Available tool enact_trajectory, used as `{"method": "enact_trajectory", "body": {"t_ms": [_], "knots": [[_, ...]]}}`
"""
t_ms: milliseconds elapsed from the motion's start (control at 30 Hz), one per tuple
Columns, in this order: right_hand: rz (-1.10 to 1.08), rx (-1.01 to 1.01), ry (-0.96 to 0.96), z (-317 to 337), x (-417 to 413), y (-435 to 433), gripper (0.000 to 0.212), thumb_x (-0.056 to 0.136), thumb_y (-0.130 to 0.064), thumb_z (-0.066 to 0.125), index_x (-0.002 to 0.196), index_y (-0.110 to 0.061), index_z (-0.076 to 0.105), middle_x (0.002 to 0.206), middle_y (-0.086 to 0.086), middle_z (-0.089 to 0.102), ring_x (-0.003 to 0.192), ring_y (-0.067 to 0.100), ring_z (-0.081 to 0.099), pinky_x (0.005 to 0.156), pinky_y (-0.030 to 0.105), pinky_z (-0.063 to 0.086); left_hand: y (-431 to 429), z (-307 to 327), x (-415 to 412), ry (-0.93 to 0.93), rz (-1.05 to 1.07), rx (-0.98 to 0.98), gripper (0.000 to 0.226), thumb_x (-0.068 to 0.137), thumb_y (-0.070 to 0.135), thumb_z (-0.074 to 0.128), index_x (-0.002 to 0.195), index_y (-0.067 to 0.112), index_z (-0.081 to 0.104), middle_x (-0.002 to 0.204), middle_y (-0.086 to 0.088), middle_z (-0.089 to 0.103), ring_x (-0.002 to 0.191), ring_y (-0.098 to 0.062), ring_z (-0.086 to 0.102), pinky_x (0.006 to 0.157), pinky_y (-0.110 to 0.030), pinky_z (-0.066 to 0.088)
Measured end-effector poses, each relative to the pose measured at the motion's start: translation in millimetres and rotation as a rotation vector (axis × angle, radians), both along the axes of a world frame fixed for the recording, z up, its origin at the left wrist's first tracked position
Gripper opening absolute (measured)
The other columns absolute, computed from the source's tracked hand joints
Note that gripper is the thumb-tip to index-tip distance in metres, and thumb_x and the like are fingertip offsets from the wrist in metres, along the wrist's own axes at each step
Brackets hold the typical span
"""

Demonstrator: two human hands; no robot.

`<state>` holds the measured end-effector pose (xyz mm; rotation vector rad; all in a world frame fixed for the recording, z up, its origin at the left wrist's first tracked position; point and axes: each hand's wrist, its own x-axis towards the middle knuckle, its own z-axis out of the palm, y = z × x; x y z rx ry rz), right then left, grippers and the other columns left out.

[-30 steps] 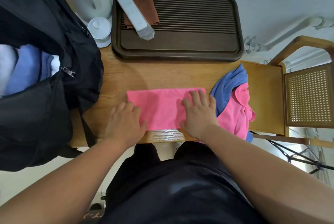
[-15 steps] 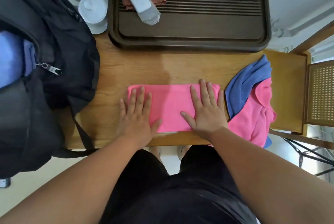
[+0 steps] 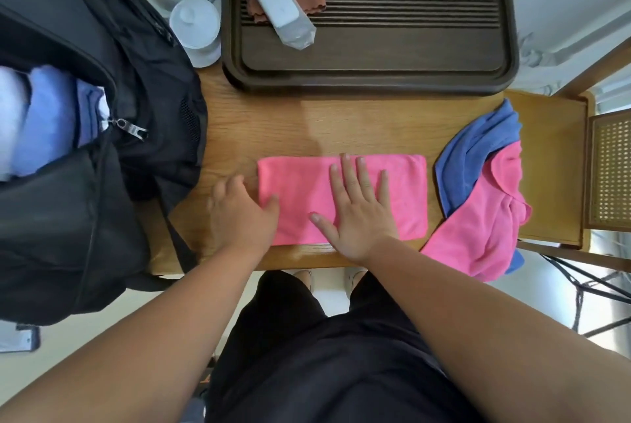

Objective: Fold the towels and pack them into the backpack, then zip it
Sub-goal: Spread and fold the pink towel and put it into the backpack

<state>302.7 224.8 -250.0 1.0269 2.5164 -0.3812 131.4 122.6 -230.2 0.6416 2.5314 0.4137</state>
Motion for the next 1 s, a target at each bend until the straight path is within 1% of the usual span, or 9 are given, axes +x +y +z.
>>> {"method": "enact_trajectory", "body": {"t_ms": [167,267,433,500,567,700,800,933,1000], "knots": [[0.022,0.007,-0.028,-10,2,0,0.089,0.092,-0.076,0.005,0.153,-0.018,-0.023,0.16,0.006,-0.033,0.147,0.028,-0.032,0.117,0.058,-0.018,18,-2,-8,-0.202,0.168,-0.021,0.022,0.076,0.031,0.069,0.094,0.018,0.065,0.099,0.002,0.066,0.09,-0.021,0.062,0.071,-0.033,0.05],[0.029,-0.006,-0.045,-4,0,1,0.089,0.092,-0.077,0.003,0.153,-0.018,-0.023,0.161,0.006,-0.032,0.148,0.028,-0.031,0.118,0.058,-0.016,28,-1,-7,-0.274,0.222,-0.041,0.016,0.066,0.026,0.062,0.074,0.014,0.067,0.076,-0.004,0.068,0.074,-0.028,0.067,0.059,-0.033,0.052],[0.003,-0.085,-0.086,13,-7,4,0.088,0.093,-0.076,0.008,0.154,-0.018,-0.021,0.161,0.005,-0.031,0.149,0.027,-0.028,0.121,0.058,-0.008,30,14,-6,-0.403,0.348,0.031,0.004,0.072,0.011,0.063,0.074,0.013,0.066,0.079,-0.007,0.069,0.077,-0.03,0.068,0.07,-0.04,0.059],[0.011,-0.141,-0.085,25,-8,10,0.088,0.095,-0.074,0.014,0.157,-0.019,-0.015,0.162,0.005,-0.028,0.15,0.027,-0.024,0.123,0.056,-0.004,28,26,-6,-0.479,0.404,0.1,0.011,0.076,0.004,0.067,0.073,0.014,0.063,0.082,-0.007,0.069,0.08,-0.028,0.067,0.078,-0.044,0.06],[0.011,-0.16,-0.061,37,-3,17,0.088,0.096,-0.073,0.02,0.16,-0.018,-0.007,0.165,0.005,-0.022,0.152,0.027,-0.018,0.124,0.052,0.001,26,39,-5,-0.568,0.475,0.165,0.019,0.08,0.0,0.07,0.08,0.016,0.059,0.086,-0.002,0.066,0.082,-0.023,0.064,0.078,-0.039,0.058],[-0.079,-0.14,-0.055,59,20,33,0.082,0.093,-0.071,0.036,0.153,-0.015,0.033,0.16,0.009,0.025,0.145,0.033,0.027,0.115,0.05,0.032,31,73,3,-0.839,0.604,0.352,0.032,0.086,-0.001,0.069,0.108,0.021,0.063,0.093,-0.003,0.07,0.079,-0.02,0.066,0.057,-0.028,0.052],[-0.146,-0.313,0.029,66,51,46,0.065,0.096,-0.063,0.043,0.142,-0.018,0.052,0.144,0.008,0.048,0.13,0.029,0.047,0.107,0.043,0.042,44,86,24,-0.796,0.508,0.4,0.033,0.084,0.002,0.073,0.109,0.021,0.065,0.101,-0.002,0.072,0.092,-0.023,0.069,0.076,-0.04,0.06],[-0.481,-0.577,0.311,78,83,63,0.047,0.099,-0.043,0.054,0.138,-0.017,0.059,0.126,0.002,0.065,0.11,0.018,0.064,0.084,0.015,0.046,75,92,78,-0.649,0.286,0.49,0.038,0.079,-0.002,0.074,0.095,0.03,0.064,0.095,0.003,0.071,0.086,-0.015,0.069,0.067,-0.032,0.056],[-0.664,-0.668,0.407,79,93,71,0.036,0.099,-0.033,0.058,0.127,-0.013,0.067,0.111,0.007,0.07,0.097,0.018,0.064,0.082,0.023,0.047,93,85,105,-0.536,0.169,0.477,0.04,0.076,-0.003,0.074,0.089,0.033,0.063,0.09,0.007,0.069,0.083,-0.012,0.068,0.069,-0.029,0.056]]}}
